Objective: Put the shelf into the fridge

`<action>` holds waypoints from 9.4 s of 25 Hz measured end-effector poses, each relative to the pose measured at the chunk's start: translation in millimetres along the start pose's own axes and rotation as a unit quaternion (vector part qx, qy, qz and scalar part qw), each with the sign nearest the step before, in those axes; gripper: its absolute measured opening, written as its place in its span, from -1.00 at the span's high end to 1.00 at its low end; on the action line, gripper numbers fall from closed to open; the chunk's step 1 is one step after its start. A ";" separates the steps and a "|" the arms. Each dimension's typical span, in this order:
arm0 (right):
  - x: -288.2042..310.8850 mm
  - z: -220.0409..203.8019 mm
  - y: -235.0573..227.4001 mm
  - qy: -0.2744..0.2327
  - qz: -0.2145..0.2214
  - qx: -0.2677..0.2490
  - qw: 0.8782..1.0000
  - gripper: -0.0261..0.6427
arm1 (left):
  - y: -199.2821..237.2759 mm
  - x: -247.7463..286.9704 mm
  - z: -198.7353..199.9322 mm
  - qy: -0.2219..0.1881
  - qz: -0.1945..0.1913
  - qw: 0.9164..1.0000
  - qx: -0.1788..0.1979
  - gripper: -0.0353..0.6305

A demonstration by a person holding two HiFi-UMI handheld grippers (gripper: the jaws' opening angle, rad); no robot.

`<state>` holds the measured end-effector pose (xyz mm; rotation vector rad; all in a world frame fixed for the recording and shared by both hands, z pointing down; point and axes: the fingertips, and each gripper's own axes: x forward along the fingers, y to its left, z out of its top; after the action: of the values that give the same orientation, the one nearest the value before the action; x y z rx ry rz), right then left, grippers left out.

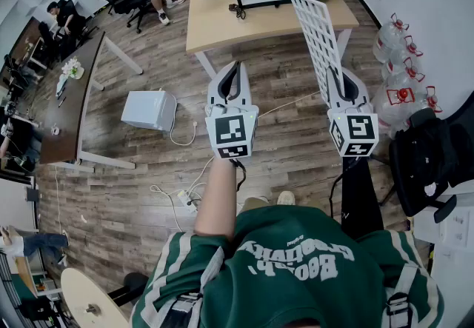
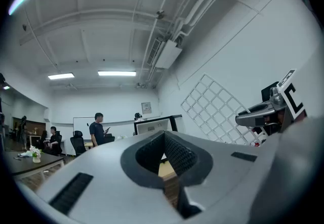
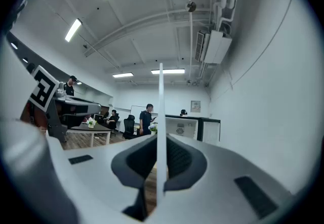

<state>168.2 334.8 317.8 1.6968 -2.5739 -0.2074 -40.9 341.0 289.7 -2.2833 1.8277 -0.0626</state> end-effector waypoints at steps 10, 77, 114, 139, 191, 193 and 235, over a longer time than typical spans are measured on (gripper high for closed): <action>-2.7 4.0 4.1 -0.014 -0.007 0.020 1.000 0.83 | 1.1 -5.3 1.3 -0.002 -0.005 1.000 0.002 0.90; 454.3 -87.9 -94.8 -0.108 -0.118 0.480 0.862 0.83 | 169.6 417.3 -133.9 0.026 -0.100 0.994 -0.046 0.90; 552.1 -64.0 -160.1 -0.177 0.009 0.494 0.851 0.83 | 56.6 478.9 -233.7 0.095 -0.314 0.742 -0.584 0.35; 549.2 -189.8 -151.9 0.011 -0.031 0.589 0.808 0.72 | 132.4 543.9 -236.3 0.029 -0.227 0.707 -0.670 0.72; 639.7 -184.1 -151.8 0.022 0.050 0.605 0.794 0.75 | 176.4 628.2 -268.4 0.021 -0.140 0.715 -0.685 0.77; 643.6 -179.2 -150.6 0.009 0.064 0.604 0.794 0.75 | 177.3 628.5 -269.9 0.017 -0.140 0.711 -0.689 0.78; 671.3 -176.8 -164.9 0.032 0.021 0.665 0.745 0.78 | 199.2 627.6 -253.3 0.069 -0.097 0.882 -0.456 0.50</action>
<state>73.2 -360.1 449.1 1.6416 -2.7025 2.0869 -131.5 -343.4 434.9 -3.1250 1.9326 0.7912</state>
